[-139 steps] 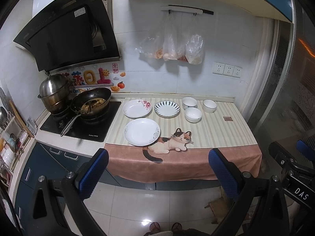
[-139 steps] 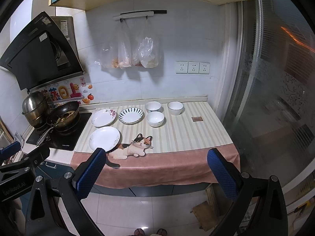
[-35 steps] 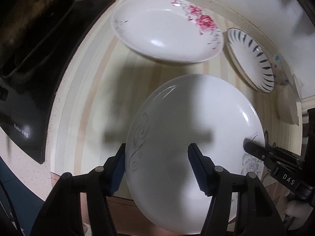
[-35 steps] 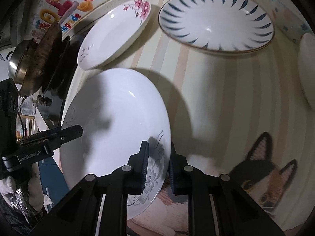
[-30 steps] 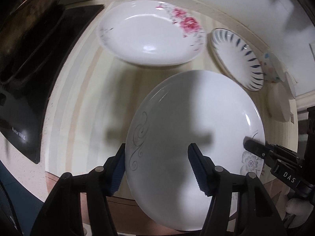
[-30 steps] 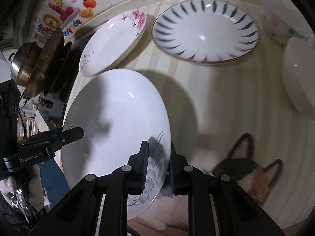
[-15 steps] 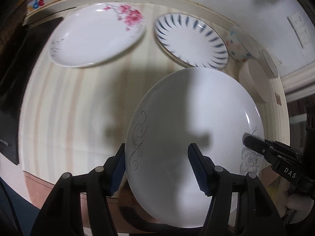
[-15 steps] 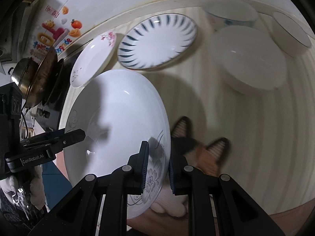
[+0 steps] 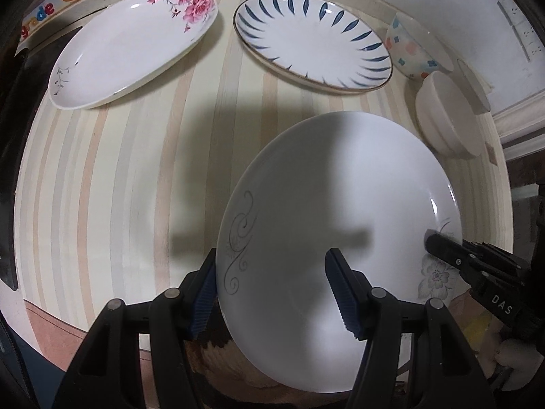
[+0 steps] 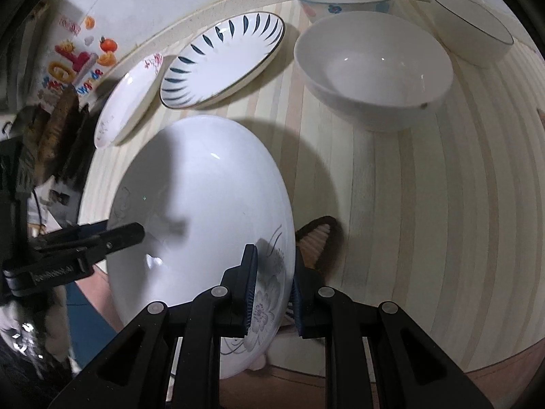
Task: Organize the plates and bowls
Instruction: 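Lift the grey-floral plate with the right gripper onto the pink-flower plate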
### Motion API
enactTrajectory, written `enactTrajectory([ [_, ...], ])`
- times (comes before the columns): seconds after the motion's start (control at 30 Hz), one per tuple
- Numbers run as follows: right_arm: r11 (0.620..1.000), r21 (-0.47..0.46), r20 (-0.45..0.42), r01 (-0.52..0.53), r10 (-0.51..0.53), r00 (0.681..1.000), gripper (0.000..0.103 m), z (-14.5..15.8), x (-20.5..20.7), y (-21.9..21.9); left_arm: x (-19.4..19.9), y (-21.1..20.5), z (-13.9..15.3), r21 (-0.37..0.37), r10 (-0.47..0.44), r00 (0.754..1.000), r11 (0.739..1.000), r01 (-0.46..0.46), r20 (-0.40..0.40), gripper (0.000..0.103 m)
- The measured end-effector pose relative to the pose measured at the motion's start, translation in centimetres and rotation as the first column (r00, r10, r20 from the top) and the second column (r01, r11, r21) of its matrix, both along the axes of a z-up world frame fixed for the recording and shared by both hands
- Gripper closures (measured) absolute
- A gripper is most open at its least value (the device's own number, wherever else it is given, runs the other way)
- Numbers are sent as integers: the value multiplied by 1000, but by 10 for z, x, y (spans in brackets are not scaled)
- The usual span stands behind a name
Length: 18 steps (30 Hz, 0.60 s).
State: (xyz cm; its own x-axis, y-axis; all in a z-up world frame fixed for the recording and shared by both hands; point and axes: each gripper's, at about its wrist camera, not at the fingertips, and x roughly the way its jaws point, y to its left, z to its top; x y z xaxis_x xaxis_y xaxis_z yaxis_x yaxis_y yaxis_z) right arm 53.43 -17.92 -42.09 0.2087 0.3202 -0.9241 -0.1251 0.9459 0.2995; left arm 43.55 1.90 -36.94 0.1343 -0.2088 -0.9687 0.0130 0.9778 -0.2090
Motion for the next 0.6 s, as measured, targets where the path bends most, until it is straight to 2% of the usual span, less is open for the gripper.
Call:
enactTrajectory([
  [0.1, 1000, -1, -9, 5, -5, 1000, 83, -6, -1, 3, 1, -1, -7, -1, -5, 1000, 1000, 5, -17, 44],
  [0.27, 1000, -2, -25, 28, -28, 999, 82, -13, -3, 5, 6, -11, -10, 22, -37, 999, 999, 37, -2, 44],
  [0.4, 999, -20, -52, 39, -40, 998, 78, -17, -2, 8, 12, -5, 7, 26, -61, 998, 998, 60, 14, 44],
  [0.53, 993, -91, -38, 70, -73, 997, 76, 11, -4, 3, 22, 27, 49, 56, -28, 996, 998, 23, 87, 44],
  [0.57, 989, -132, -11, 73, -75, 997, 75, 32, -5, 7, 28, 42, 62, 74, 2, 993, 997, -11, 118, 44],
  [0.6, 989, -134, 25, 65, -62, 998, 71, 49, -5, 11, 32, 53, 69, 81, 26, 990, 996, -37, 137, 44],
])
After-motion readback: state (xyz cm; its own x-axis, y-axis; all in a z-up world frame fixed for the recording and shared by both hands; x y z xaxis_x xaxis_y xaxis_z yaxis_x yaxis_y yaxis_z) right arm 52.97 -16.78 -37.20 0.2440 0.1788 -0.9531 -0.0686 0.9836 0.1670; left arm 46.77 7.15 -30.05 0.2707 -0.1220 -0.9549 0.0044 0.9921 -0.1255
